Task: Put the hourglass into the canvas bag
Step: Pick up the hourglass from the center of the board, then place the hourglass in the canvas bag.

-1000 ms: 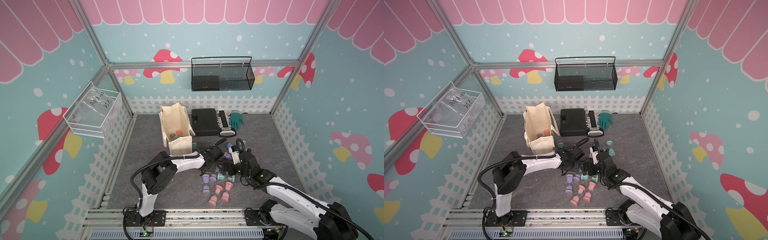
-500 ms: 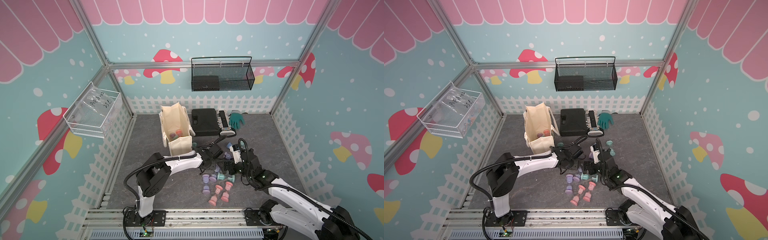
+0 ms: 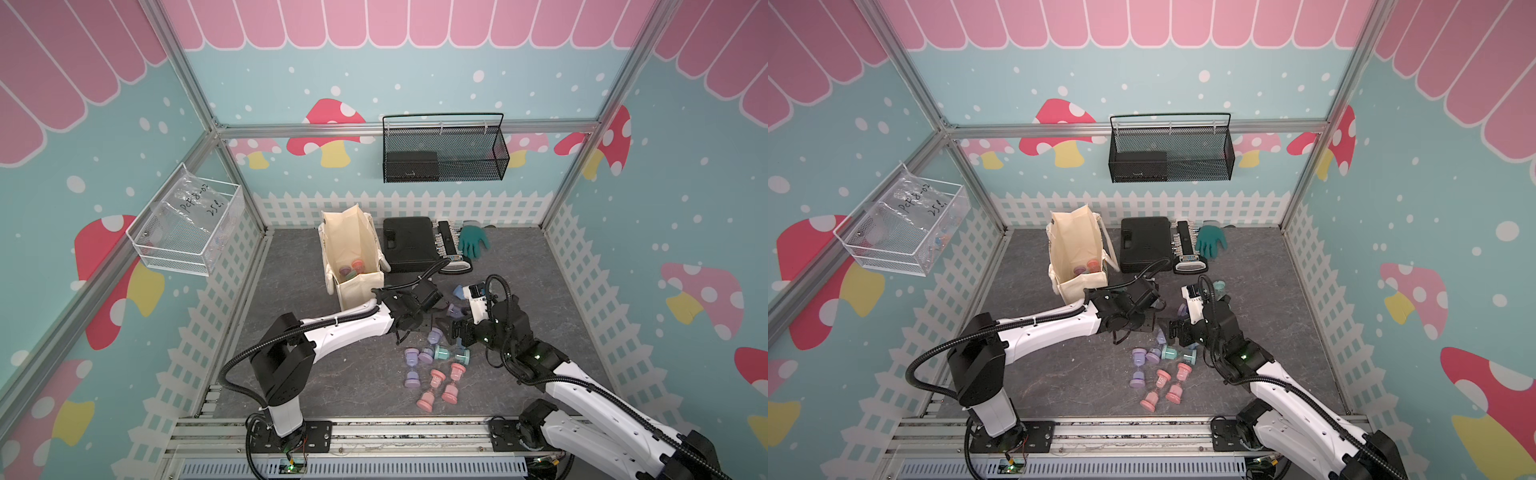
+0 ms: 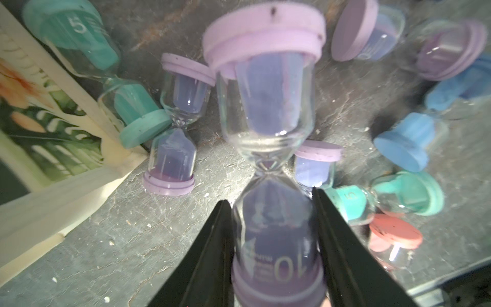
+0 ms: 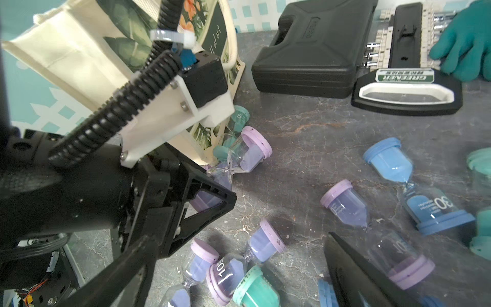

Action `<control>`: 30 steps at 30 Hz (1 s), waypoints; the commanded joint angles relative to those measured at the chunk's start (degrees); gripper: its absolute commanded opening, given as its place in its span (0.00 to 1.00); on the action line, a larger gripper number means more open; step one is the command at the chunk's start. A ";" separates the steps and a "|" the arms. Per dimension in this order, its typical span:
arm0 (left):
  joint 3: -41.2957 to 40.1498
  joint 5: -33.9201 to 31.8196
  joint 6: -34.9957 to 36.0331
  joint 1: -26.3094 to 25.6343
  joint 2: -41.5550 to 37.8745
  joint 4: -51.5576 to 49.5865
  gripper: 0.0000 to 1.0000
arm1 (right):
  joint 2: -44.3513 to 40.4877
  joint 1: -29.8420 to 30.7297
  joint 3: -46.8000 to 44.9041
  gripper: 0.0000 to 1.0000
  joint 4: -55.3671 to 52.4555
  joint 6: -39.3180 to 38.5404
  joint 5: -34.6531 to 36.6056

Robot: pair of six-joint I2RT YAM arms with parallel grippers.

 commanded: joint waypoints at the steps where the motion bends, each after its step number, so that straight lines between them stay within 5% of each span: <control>1: 0.87 -0.36 -1.11 0.63 -3.93 0.01 0.27 | -0.80 -0.20 2.83 1.00 1.54 -2.49 -1.68; 17: -3.52 0.70 0.02 6.31 -20.93 4.91 0.21 | 1.42 -0.10 8.45 1.00 9.90 -7.13 -12.34; 30: 2.40 -6.31 6.10 12.28 -28.82 1.86 0.19 | 10.17 -0.12 14.15 0.99 18.94 -7.48 -18.49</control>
